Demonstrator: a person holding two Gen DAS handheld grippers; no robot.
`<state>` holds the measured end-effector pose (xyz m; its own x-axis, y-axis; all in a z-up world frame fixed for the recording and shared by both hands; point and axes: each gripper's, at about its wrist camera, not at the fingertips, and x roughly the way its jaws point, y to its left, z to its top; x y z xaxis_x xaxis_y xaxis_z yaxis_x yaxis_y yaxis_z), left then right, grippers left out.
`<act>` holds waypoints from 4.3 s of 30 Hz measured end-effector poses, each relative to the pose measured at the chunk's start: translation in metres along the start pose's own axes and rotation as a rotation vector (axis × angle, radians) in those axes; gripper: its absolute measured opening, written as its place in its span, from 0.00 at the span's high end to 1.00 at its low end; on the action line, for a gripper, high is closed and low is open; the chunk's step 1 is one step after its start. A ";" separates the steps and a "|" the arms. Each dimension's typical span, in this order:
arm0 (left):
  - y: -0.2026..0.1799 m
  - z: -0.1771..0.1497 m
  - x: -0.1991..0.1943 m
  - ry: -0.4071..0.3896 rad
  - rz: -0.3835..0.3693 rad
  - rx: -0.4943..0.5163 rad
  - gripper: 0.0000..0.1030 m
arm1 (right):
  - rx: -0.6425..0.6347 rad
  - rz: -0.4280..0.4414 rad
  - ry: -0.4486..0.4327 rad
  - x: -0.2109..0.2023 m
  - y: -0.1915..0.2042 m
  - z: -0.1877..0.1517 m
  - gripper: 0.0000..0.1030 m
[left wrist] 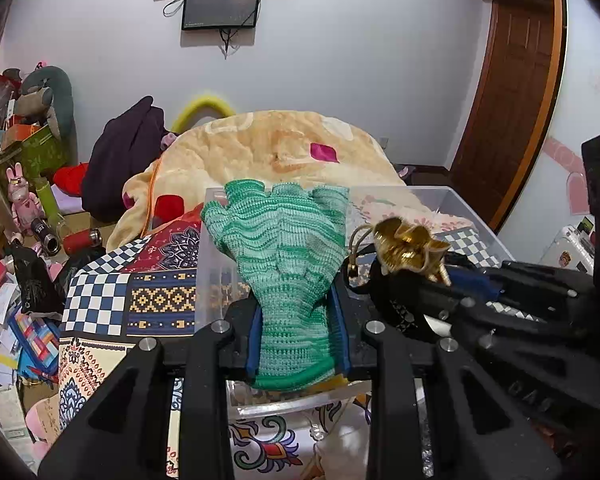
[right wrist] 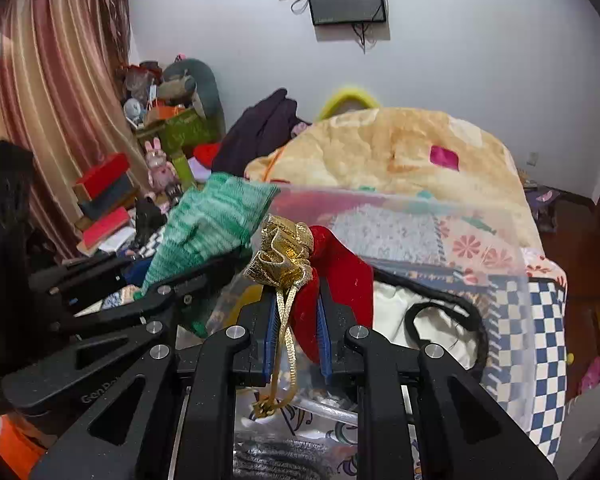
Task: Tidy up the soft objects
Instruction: 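Carry the glove and red cloth into the clear box and open both grippers, then grasp the bagged silver scrubber with the right gripper while the left gripper grasps the white cloth, then carry the scrubber and white cloth into the clear box and open both grippers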
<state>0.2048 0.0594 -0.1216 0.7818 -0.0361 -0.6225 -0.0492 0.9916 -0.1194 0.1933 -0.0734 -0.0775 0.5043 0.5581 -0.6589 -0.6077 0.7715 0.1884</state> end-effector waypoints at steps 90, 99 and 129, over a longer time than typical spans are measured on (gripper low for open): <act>-0.026 -0.074 -0.085 0.002 -0.151 -0.006 0.93 | 0.152 -0.015 -0.088 -0.103 -0.031 -0.080 0.64; -0.025 -0.045 -0.122 -0.125 -0.143 0.013 0.94 | 0.138 -0.037 -0.143 -0.116 -0.031 -0.066 0.64; -0.013 0.028 -0.056 -0.197 -0.058 -0.018 0.94 | 0.099 -0.104 -0.196 -0.073 -0.041 -0.006 0.64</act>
<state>0.1795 0.0521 -0.0637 0.8899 -0.0667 -0.4512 -0.0101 0.9861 -0.1658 0.1771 -0.1475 -0.0414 0.6766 0.5153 -0.5260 -0.4882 0.8487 0.2033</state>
